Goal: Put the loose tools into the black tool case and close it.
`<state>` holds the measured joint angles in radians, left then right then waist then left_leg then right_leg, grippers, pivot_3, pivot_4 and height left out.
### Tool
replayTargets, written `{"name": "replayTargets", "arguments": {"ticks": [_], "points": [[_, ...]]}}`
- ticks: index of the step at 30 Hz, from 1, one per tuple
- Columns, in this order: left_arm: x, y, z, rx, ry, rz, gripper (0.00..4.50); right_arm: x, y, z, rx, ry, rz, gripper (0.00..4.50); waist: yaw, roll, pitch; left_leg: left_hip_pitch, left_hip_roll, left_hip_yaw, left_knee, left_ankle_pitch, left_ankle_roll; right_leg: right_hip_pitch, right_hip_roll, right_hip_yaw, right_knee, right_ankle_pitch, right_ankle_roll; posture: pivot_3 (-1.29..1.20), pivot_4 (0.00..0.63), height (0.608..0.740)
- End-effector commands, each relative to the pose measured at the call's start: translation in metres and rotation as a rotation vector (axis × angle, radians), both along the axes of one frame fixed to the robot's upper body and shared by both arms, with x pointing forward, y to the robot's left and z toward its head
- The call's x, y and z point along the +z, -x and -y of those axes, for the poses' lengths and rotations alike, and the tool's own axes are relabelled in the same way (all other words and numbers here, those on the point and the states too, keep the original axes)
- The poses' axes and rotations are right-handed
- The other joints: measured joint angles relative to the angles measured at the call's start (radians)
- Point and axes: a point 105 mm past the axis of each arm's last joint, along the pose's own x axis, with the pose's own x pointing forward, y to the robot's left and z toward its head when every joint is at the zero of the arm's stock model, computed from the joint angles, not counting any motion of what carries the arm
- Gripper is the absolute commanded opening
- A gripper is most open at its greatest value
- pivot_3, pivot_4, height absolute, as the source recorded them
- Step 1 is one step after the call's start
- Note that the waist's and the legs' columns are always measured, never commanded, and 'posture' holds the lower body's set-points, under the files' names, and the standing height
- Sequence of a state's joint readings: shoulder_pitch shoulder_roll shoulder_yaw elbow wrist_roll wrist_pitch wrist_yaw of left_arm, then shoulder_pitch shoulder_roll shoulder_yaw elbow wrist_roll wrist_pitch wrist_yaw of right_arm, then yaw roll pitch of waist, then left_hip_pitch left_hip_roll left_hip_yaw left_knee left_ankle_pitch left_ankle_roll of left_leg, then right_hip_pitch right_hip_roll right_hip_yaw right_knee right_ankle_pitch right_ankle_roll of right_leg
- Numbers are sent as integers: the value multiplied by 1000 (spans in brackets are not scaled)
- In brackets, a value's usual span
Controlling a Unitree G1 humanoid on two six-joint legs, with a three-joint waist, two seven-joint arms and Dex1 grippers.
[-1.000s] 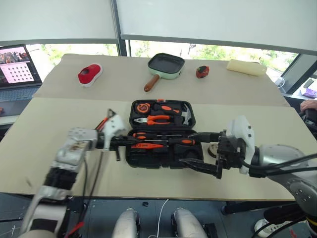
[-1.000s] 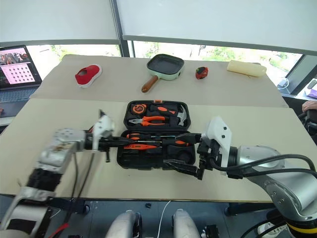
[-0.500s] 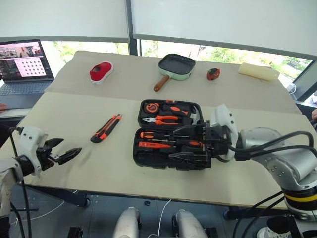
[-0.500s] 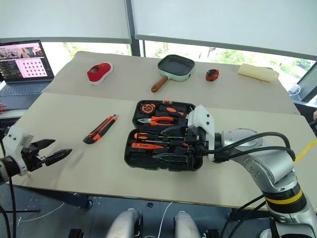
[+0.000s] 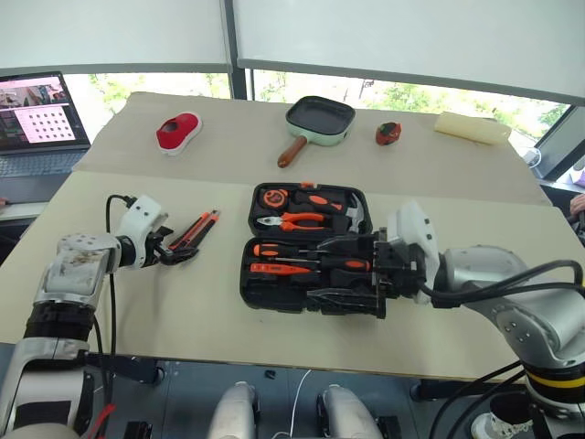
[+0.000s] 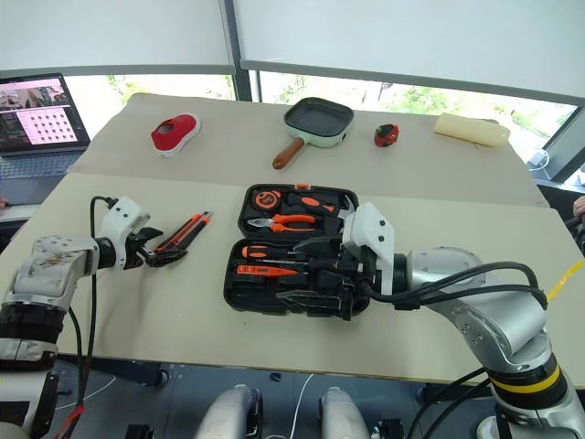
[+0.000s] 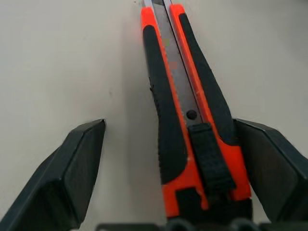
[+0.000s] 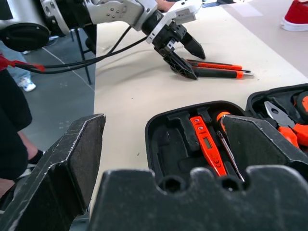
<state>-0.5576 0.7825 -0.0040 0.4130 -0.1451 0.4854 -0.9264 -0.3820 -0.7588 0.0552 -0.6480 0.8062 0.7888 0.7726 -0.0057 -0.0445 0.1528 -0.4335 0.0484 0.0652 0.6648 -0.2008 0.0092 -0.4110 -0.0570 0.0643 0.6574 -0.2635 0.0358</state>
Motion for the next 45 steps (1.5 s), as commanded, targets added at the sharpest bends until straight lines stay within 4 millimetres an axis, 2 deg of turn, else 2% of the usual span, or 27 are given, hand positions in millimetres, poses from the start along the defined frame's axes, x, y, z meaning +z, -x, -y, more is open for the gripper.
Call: {"name": "replayTargets", "arguments": {"ticks": [1,2,3,6,9,12,14,16,18,20,24,29,35,45], "points": [[-13,0,5,-30,-7,-37,4453,10,3,0,-17,-14,59,4500,1,0,0,0,0,0,0,0,0,0,0,0,0,0,0,0,150,740],[-14,0,5,-31,-7,-37,3942,10,3,0,-21,-15,60,4500,3,0,0,0,0,0,0,0,0,0,0,0,0,0,0,0,150,740],[-15,0,4,-31,-8,-38,3725,10,2,0,-24,-15,61,4500,3,0,0,0,0,0,0,0,0,1,-1,0,0,0,0,0,150,740],[-15,2,0,-24,1,-31,2699,9,1,0,-33,-11,63,4500,3,0,0,1,0,0,0,0,0,1,-1,0,0,0,0,0,150,740],[7,0,1,-50,52,53,1789,7,-2,4,-54,0,63,4500,1,0,0,1,0,0,0,0,0,1,0,0,0,0,0,0,150,740],[58,8,37,-266,151,239,1782,5,-2,9,-76,8,56,4500,-2,-1,0,0,0,0,0,0,0,0,0,0,0,0,0,0,150,740],[74,18,59,-388,164,269,1782,3,-1,13,-90,12,49,4500,3,-2,1,-5,1,-1,0,0,0,-4,-1,0,0,0,0,0,150,740],[71,38,92,-624,79,217,1782,0,1,19,-111,19,35,4500,6,-2,1,-11,0,-2,3,1,-1,-10,-1,-1,2,1,1,0,150,740],[64,51,110,-760,26,174,1782,-2,2,22,-127,24,26,4500,9,-1,0,-12,-1,-1,3,1,0,-9,-1,-1,1,1,1,0,150,740],[51,57,131,-893,-56,132,1782,-5,4,25,-147,27,21,4500,9,-1,0,-11,-2,0,3,0,0,-9,-1,0,1,1,2,0,150,740],[34,56,157,-1016,-130,74,1782,-7,7,29,-186,23,17,4500,9,-1,0,-11,-1,-1,4,1,0,-9,1,0,2,1,1,0,150,740],[15,59,172,-1116,-205,-21,1782,-10,12,34,-243,19,15,4500,2,-1,0,-11,-1,-1,5,1,0,-10,2,1,2,0,2,0,150,740],[13,58,179,-1119,-200,-47,1782,-12,14,36,-285,9,12,4500,-2,-1,0,-11,-1,-2,6,1,0,-9,2,1,3,0,2,0,150,740],[6,73,170,-1151,-248,-130,1782,-14,16,40,-314,-1,8,4500,-6,-1,0,-11,-1,-4,6,1,0,-9,2,1,4,0,2,0,150,740]]}}
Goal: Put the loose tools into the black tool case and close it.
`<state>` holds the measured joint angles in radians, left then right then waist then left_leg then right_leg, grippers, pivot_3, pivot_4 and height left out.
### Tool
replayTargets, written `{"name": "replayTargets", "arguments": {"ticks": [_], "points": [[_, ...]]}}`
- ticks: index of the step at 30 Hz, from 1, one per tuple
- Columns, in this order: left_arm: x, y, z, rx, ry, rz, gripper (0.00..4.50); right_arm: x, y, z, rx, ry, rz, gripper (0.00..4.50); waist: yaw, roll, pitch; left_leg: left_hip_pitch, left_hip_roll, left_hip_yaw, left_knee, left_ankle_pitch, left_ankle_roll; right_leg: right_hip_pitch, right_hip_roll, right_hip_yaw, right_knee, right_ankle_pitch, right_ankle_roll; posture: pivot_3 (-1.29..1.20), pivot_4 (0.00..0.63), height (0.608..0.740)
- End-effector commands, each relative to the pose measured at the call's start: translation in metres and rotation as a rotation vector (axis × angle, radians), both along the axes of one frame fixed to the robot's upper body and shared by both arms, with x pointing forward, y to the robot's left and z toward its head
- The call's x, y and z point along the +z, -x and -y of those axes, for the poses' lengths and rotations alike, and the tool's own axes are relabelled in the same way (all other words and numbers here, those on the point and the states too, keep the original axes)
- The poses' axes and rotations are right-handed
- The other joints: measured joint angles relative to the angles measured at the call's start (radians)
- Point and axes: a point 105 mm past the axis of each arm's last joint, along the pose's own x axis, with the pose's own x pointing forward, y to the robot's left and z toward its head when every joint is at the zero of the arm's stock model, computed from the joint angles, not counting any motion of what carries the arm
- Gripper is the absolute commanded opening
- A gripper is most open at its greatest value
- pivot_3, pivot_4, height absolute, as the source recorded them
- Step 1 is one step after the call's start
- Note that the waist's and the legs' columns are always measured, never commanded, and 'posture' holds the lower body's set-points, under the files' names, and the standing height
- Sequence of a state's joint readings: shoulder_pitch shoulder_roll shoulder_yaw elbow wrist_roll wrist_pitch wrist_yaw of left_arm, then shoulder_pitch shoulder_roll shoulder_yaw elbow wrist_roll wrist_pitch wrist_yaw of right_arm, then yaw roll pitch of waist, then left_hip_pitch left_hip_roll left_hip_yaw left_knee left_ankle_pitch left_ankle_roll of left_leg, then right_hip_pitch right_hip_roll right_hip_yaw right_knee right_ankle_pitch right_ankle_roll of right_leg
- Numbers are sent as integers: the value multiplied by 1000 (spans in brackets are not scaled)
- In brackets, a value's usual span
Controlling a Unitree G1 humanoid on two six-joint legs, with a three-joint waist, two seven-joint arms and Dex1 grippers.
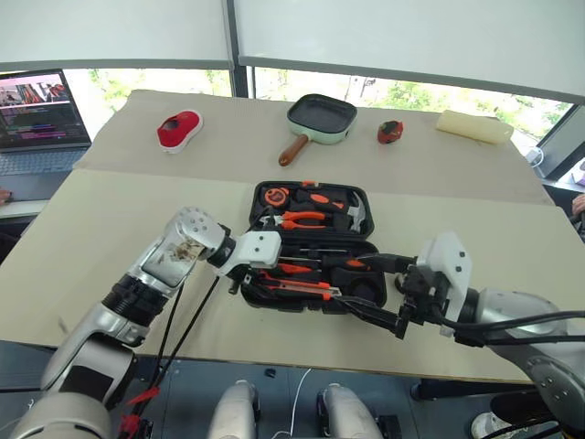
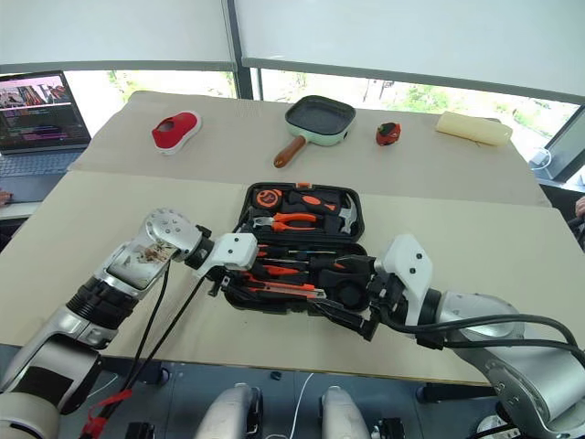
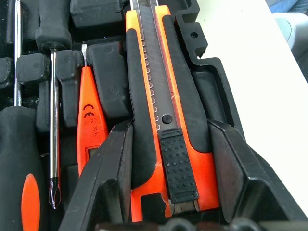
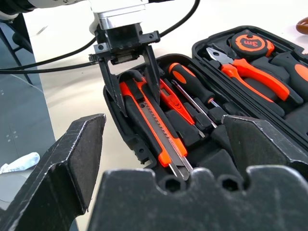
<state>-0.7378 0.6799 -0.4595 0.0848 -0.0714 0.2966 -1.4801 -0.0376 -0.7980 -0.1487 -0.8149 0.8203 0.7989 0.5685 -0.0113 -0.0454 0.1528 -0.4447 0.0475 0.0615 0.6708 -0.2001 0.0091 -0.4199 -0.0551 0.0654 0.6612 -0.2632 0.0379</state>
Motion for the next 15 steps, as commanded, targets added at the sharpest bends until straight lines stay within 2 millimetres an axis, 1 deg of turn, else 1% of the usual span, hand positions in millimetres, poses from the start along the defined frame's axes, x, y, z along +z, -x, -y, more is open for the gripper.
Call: {"name": "replayTargets", "arguments": {"ticks": [1,4,8,10,11,12,13,14,15], "points": [[-3,9,1,-15,-33,-26,1782,10,3,0,6,-10,45,4500,0,0,0,0,0,0,0,0,0,0,0,0,0,0,0,0,150,740],[-6,2,5,37,-25,-17,1782,10,2,0,7,-12,46,4500,0,0,0,0,0,0,0,0,0,0,0,0,0,0,0,0,150,740],[-6,1,10,63,13,-47,1782,9,1,-3,17,-15,46,4500,2,0,0,0,0,0,1,0,0,1,0,0,0,0,0,0,150,740],[-2,-1,13,82,42,-60,2782,9,0,-4,24,-14,45,4500,2,0,0,0,0,0,1,0,0,1,0,0,0,0,0,0,150,740],[2,0,13,83,57,-63,2947,9,0,-4,27,-14,45,4500,2,0,0,0,0,0,1,0,0,1,0,0,1,0,0,0,150,740],[6,-1,11,92,70,-59,3318,9,0,-4,30,-13,45,4500,1,0,0,0,0,0,1,0,0,0,0,0,1,0,0,0,150,740],[10,-2,9,100,79,-54,3787,9,-1,-5,32,-13,44,4500,1,0,0,0,0,0,1,0,0,1,0,0,1,0,0,0,150,740],[13,-4,6,105,86,-42,3999,9,-1,-5,33,-13,44,4500,0,0,0,0,0,-1,1,0,0,0,0,0,1,0,0,0,150,740],[19,-6,2,114,97,-26,4435,9,-1,-5,34,-13,44,4500,0,0,0,0,0,-1,1,0,0,0,0,0,1,0,0,0,150,740]]}}
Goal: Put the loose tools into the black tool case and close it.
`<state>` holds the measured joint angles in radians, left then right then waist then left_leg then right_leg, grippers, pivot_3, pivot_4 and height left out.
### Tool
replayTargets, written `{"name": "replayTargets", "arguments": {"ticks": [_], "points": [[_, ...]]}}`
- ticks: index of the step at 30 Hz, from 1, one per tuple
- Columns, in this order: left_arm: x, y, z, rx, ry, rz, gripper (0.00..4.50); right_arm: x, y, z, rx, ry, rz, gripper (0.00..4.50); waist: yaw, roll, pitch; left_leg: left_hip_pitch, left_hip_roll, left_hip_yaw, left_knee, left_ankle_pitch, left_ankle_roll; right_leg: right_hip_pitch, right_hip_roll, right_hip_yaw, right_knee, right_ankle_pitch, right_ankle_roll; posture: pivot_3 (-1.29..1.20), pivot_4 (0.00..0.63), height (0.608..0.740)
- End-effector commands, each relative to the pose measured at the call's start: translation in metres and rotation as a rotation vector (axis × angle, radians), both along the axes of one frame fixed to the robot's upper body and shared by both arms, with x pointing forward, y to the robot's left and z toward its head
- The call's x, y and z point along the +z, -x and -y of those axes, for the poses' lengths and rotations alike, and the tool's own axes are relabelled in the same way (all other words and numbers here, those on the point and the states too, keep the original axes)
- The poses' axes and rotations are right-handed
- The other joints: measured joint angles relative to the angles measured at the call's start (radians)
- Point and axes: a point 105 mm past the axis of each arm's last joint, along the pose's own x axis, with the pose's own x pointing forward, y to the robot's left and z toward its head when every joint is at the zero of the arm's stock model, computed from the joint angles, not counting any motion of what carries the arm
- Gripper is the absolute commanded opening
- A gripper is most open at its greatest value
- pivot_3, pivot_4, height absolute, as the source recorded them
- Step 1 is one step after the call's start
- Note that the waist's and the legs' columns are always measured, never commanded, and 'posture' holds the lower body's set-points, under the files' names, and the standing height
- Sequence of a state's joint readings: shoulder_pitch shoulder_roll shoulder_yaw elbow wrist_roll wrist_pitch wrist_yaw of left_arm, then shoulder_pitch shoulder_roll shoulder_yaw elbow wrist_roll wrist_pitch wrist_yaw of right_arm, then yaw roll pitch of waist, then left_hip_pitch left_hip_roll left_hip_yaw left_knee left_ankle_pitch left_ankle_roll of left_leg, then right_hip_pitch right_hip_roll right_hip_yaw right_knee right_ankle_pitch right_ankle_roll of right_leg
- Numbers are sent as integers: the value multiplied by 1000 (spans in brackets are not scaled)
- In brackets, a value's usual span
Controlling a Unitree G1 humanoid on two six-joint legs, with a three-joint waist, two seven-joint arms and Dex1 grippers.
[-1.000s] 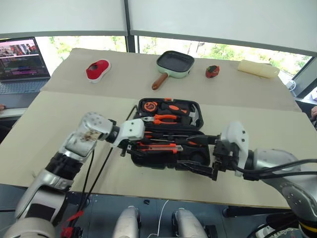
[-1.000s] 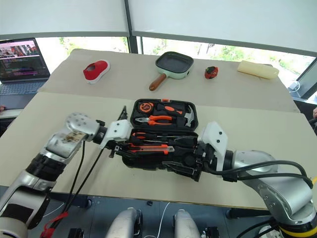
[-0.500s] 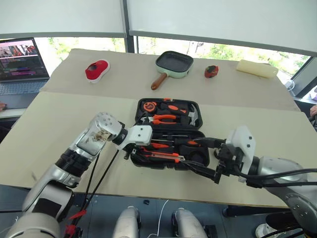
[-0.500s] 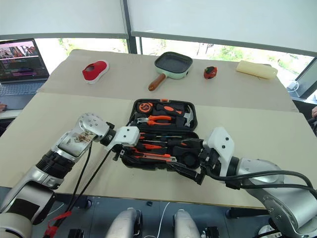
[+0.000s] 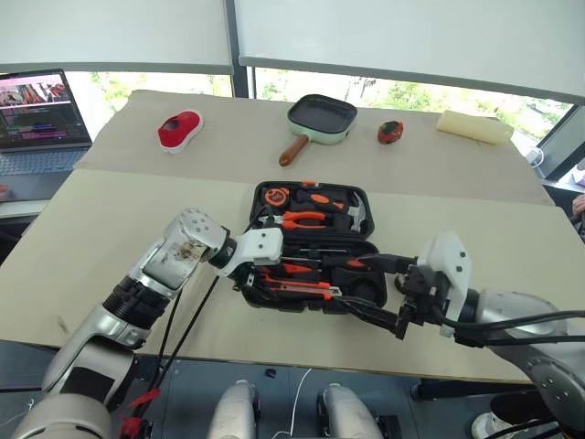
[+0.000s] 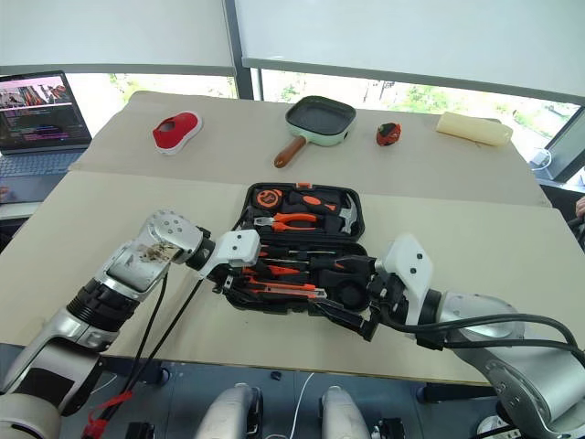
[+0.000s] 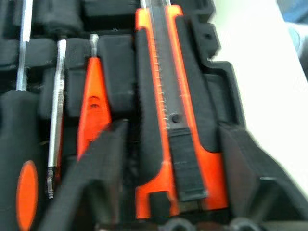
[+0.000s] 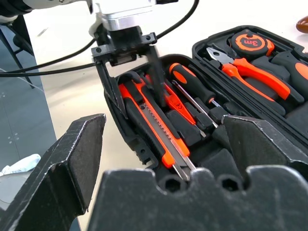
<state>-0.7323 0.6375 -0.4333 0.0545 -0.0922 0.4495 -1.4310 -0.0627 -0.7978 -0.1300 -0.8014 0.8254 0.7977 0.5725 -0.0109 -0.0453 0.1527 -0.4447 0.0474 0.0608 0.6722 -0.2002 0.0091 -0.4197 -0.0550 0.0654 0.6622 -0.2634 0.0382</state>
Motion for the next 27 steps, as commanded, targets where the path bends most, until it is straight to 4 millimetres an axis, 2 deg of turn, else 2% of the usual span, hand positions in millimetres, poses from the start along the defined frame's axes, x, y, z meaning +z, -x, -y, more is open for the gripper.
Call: {"name": "replayTargets", "arguments": {"ticks": [1,5,8,18,27], "points": [[20,-4,-9,20,46,50,4435,8,1,-2,17,-7,45,4500,-1,0,0,0,0,0,0,0,0,0,0,0,0,0,0,0,150,740],[35,1,-26,21,89,38,4435,7,0,-2,19,-9,42,4500,-3,0,0,0,0,0,0,0,0,-1,0,0,1,0,0,0,150,740],[33,3,-32,9,95,39,3702,7,0,-2,20,-10,42,4500,-2,0,0,0,0,0,0,0,0,0,0,0,1,0,0,0,150,740],[19,8,-28,-31,80,55,22,9,-1,-2,16,-16,45,4500,4,0,0,0,0,1,2,0,0,0,0,0,1,0,0,0,150,740],[-15,9,-35,-50,-70,71,22,9,-3,-4,7,-30,43,4500,2,1,0,0,0,1,2,0,0,1,0,0,2,0,0,0,150,740]]}}
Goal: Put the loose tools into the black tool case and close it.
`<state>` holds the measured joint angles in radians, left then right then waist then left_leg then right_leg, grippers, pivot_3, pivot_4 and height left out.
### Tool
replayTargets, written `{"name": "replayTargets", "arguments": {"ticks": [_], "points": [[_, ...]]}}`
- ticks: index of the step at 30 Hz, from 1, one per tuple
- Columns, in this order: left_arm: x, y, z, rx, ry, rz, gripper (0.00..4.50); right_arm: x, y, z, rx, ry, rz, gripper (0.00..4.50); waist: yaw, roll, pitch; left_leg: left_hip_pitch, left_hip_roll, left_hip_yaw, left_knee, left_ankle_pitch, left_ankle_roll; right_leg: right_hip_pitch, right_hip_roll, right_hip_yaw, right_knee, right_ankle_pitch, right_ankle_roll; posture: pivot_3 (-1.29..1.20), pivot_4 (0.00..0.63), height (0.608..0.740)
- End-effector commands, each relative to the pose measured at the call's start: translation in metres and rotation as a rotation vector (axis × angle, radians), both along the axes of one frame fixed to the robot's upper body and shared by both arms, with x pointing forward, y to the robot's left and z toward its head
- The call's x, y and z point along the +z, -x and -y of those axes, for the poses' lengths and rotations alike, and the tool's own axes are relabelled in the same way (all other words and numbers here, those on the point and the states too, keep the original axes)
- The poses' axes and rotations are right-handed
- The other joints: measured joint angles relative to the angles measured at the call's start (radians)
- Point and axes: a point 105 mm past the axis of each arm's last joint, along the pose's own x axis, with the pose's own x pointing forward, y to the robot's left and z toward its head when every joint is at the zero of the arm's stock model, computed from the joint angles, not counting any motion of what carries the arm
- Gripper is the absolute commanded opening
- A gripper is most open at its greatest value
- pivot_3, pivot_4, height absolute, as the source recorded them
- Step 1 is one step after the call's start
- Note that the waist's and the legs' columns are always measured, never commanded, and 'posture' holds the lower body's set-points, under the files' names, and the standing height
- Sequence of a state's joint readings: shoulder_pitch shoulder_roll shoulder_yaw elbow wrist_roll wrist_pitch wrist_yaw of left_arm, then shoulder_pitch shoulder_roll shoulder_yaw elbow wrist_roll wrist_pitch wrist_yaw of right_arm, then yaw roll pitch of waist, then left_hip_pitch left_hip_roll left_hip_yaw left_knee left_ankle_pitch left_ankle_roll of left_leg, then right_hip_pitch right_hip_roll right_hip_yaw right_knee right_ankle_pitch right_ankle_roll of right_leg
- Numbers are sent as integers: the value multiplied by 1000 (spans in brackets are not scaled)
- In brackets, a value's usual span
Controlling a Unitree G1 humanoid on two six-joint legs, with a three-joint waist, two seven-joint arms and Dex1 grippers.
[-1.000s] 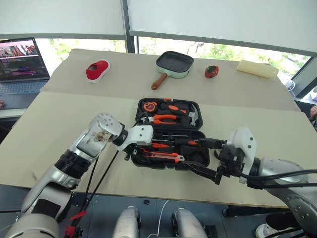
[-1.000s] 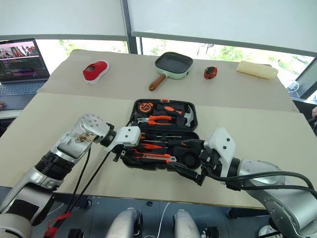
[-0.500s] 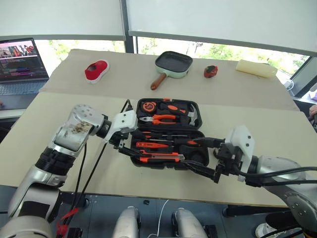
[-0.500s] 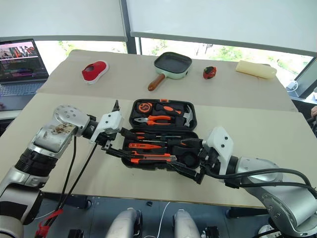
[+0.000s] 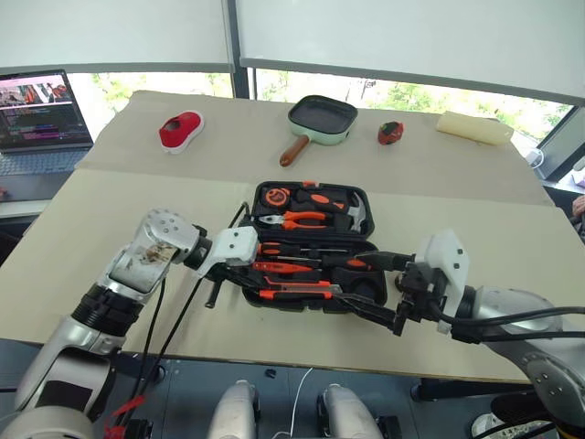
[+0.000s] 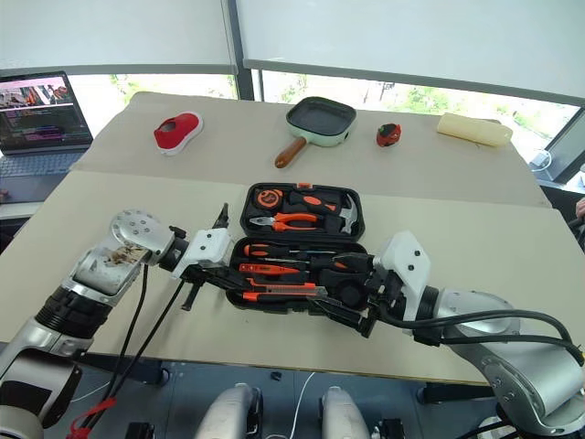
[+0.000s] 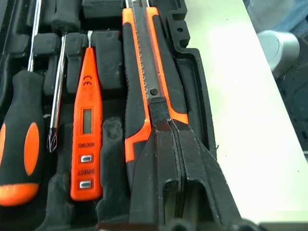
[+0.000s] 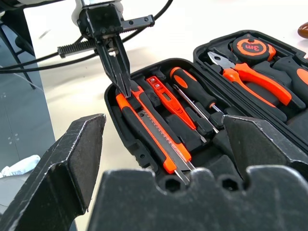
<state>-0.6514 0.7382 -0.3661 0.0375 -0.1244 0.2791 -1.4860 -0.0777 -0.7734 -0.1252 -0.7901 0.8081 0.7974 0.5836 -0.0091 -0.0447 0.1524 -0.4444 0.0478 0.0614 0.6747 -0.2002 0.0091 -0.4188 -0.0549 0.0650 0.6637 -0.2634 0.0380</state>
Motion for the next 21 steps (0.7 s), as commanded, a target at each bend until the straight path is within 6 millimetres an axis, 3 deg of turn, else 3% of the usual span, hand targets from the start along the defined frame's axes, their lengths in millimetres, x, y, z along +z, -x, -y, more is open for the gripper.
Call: {"name": "replayTargets", "arguments": {"ticks": [1,8,16,21], "points": [[-19,-1,-5,11,-75,16,22,8,0,-2,5,-15,35,4500,0,0,0,0,0,0,0,0,0,0,0,0,0,0,0,0,150,740],[-33,-4,-4,26,-85,2,22,9,-1,-2,7,-16,33,4500,4,3,-2,8,0,0,1,0,0,10,0,-1,-1,0,0,0,150,740],[27,-7,19,-21,189,-2,22,9,-1,-2,12,-12,31,4500,4,3,-2,12,1,0,0,0,0,14,0,-1,-2,-1,0,0,150,740],[15,-13,32,-44,139,33,22,7,-1,-3,14,-9,30,4500,4,3,-2,11,0,0,0,0,0,14,0,-1,-3,-1,0,0,150,740]]}}
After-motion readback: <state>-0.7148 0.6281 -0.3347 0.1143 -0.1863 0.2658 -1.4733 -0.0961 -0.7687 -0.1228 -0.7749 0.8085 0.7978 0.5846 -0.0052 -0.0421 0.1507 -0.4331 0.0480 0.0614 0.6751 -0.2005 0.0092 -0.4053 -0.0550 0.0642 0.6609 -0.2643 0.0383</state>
